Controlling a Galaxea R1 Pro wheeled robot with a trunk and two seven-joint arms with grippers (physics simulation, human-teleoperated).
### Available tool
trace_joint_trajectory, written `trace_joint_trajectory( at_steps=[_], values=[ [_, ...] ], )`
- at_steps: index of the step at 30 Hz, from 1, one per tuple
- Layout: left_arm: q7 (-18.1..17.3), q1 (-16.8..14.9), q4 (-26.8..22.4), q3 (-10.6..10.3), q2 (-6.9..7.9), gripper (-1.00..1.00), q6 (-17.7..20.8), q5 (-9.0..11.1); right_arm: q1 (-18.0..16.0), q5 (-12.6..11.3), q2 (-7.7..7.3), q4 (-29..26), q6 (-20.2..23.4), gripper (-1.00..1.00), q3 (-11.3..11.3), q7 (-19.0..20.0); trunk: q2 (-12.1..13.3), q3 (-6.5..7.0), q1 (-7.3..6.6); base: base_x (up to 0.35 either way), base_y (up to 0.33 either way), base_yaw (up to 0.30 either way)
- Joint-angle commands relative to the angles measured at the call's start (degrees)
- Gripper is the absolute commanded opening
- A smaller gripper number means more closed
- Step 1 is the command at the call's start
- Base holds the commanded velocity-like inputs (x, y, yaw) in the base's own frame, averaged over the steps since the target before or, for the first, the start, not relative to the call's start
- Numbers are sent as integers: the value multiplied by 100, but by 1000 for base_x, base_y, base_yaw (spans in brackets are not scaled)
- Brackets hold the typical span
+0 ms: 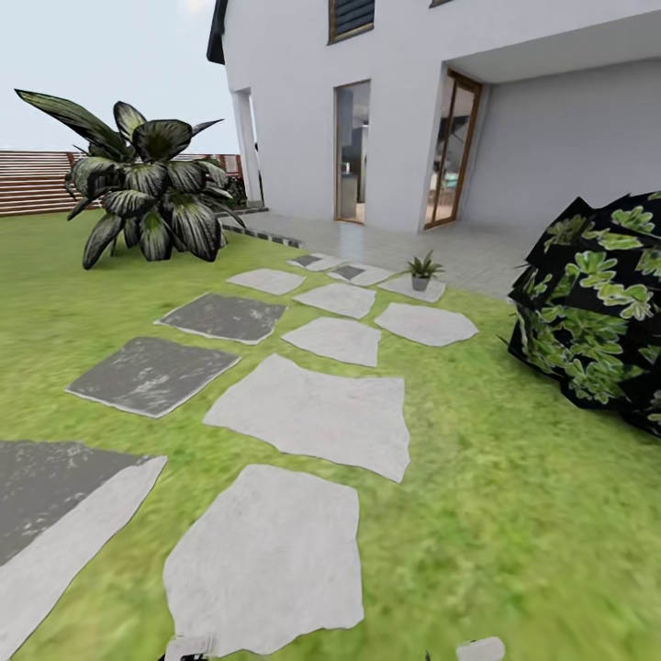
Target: Pick up the pesticide atomizer in the garden and spray insectifuge to fully cover both potted plants in the garden.
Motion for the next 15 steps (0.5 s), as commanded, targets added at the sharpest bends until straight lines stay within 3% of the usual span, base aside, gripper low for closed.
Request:
trace_joint_trajectory(
  at_steps=[1, 15],
  values=[
    [-14, -2, -6, 48, -3, -100, -12, -42, -2, 47, 3, -6, -13, 100, -49, 9, -2, -5, 2, 337, 0, 0],
    [-14, -2, -12, 52, 6, -100, -12, -36, -2, 47, 3, -8, -13, 100, -45, 5, -2, -5, 2, 337, 0, 0]
  ],
)
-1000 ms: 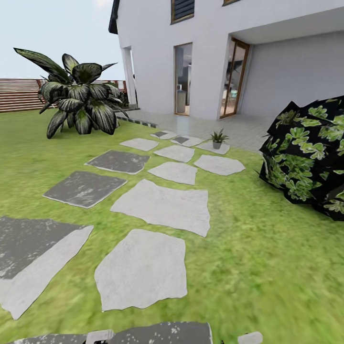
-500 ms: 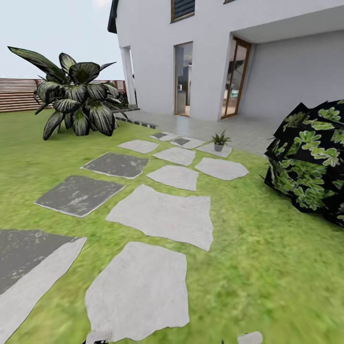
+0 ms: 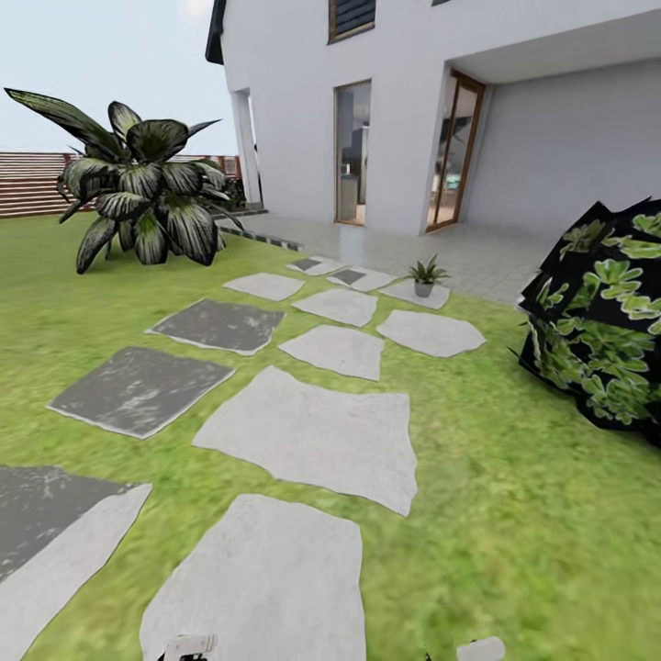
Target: Pick up the pesticide atomizer in the garden and spray insectifuge to fully cover both potted plants in the garden.
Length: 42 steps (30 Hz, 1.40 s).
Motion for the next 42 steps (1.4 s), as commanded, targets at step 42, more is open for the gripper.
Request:
trace_joint_trajectory(
  at_steps=[42],
  values=[
    [-14, -2, -6, 53, -7, -100, -13, -43, -2, 46, 19, 1, -13, 100, -47, 9, -2, 29, 2, 337, 34, -61]
  ],
)
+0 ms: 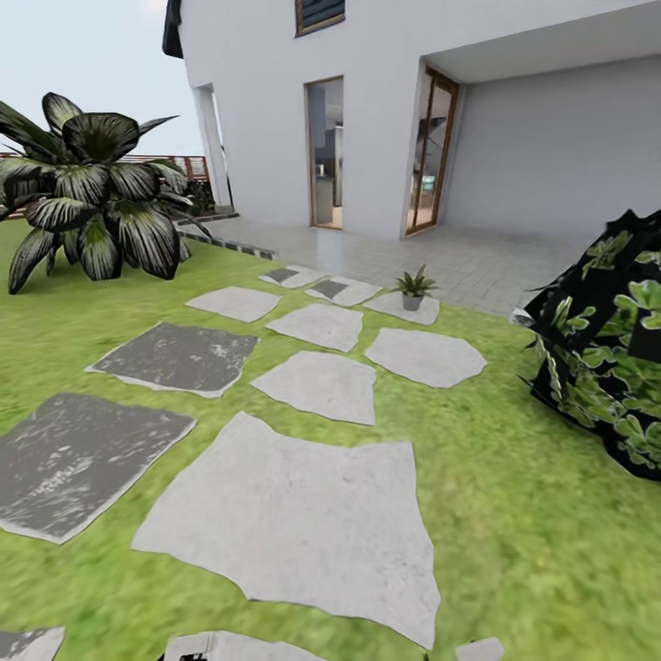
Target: Pick up the pesticide atomizer in the garden and spray insectifuge to fully cover both potted plants in the garden.
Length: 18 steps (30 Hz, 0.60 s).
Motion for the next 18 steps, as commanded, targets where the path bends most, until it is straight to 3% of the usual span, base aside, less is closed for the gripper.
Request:
trace_joint_trajectory(
  at_steps=[1, 18],
  values=[
    [-14, -2, -4, 49, -3, -100, -13, -43, -2, 48, 4, -9, -13, 100, -47, 9, -2, -5, 2, 337, 139, -22],
    [-14, -2, -2, 41, -6, -100, -13, -43, -2, 48, 9, -2, -13, 100, -45, 9, -2, -5, 2, 337, 113, -2]
  ],
)
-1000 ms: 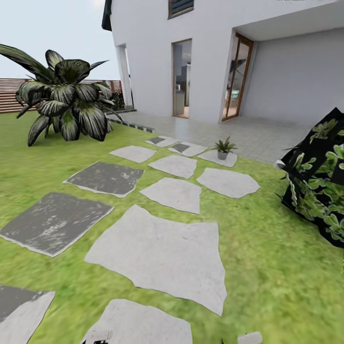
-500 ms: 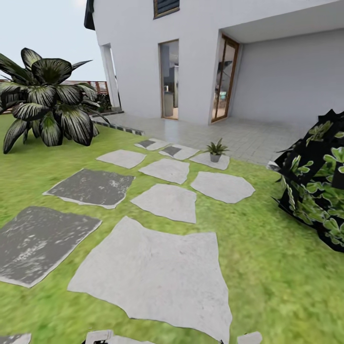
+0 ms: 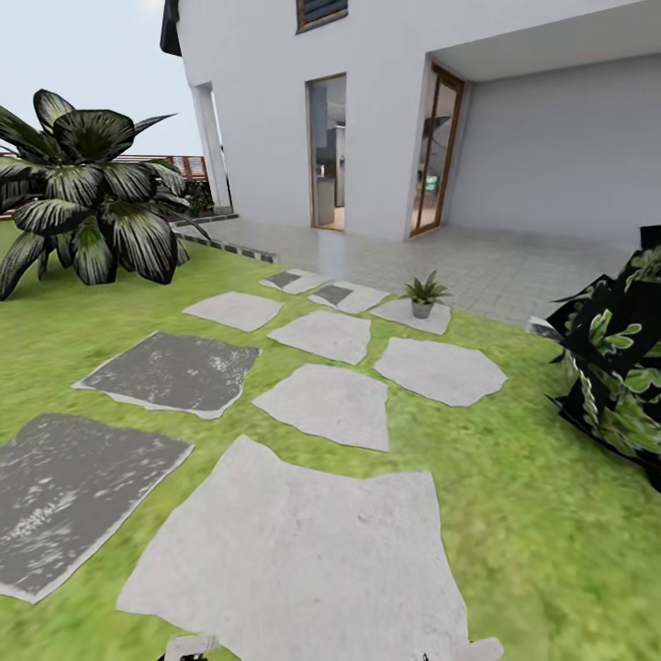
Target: Pick up the pesticide atomizer in the garden and spray insectifuge to fully cover both potted plants in the garden.
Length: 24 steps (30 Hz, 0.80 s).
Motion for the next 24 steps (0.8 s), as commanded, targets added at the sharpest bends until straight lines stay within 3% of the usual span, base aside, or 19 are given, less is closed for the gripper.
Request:
trace_joint_trajectory(
  at_steps=[1, 24],
  values=[
    [-14, -2, -6, 48, -3, -100, -12, -43, -1, 47, 2, -9, -13, 100, -49, 9, -2, -5, 2, 337, 101, 0],
    [-14, -2, -3, 48, -1, -100, -13, -43, -1, 47, 1, -12, -13, 100, -49, 9, -2, -5, 2, 337, 101, 0]
  ],
)
